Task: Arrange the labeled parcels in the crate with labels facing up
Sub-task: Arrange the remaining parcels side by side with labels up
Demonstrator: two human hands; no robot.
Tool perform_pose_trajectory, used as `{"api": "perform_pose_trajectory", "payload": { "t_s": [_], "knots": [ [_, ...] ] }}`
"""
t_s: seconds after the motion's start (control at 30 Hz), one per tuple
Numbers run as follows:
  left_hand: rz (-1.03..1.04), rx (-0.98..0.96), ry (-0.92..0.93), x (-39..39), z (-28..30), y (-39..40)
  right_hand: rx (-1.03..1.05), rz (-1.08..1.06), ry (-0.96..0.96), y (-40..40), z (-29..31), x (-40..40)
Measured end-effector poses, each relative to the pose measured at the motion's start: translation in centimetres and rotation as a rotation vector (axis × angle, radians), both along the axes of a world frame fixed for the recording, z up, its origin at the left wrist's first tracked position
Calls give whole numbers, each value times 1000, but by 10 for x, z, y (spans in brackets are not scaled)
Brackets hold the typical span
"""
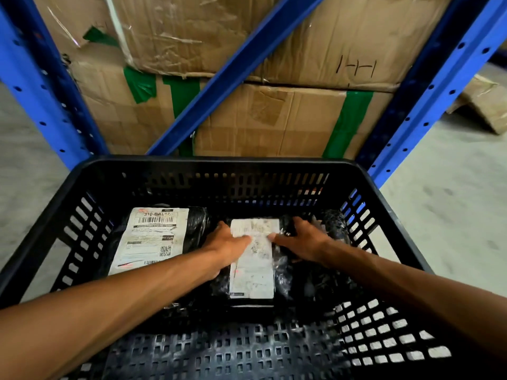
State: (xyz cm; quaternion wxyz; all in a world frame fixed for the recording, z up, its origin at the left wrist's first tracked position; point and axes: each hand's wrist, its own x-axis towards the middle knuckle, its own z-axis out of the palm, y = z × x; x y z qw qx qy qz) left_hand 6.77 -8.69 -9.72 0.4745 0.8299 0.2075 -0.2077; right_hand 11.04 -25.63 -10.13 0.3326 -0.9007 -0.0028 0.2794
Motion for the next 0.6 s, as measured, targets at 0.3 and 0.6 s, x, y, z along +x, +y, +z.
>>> {"api": "perform_pose_trajectory", "payload": {
  "t_s": [0.3, 0.6],
  "knots": [
    [-189, 145, 18, 2, -21, 7, -42, 118, -57, 1, -10, -6],
    [-784, 575, -91, -19, -17, 2, -1022, 616, -501, -22, 23, 20]
  ]
}}
